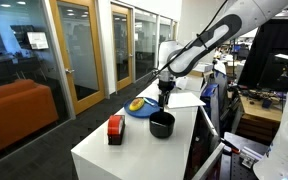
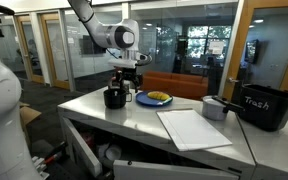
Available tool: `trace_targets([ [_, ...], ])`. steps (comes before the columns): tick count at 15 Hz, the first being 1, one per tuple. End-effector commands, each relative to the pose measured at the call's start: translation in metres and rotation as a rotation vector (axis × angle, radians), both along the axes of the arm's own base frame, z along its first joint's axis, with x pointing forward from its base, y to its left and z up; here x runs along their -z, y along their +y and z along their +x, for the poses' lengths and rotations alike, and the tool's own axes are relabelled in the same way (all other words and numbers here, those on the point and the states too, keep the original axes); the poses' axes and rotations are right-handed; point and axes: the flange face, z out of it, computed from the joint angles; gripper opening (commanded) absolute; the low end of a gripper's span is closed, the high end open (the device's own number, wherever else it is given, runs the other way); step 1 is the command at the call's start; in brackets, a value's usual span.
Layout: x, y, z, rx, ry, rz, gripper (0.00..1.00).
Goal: Move the bowl to the right
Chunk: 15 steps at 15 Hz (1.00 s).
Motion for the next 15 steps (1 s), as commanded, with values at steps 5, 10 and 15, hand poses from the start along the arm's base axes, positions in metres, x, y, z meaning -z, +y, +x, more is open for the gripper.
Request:
trace_targets([
  [5, 0.025, 0.031, -0.022, -0.068, 0.027, 0.008, 1.00],
  [10, 0.037, 0.017, -0.034, -0.038, 0.056, -0.002, 0.74],
  [15, 0.034, 0.018, -0.034, -0.045, 0.049, -0.012, 0.37],
])
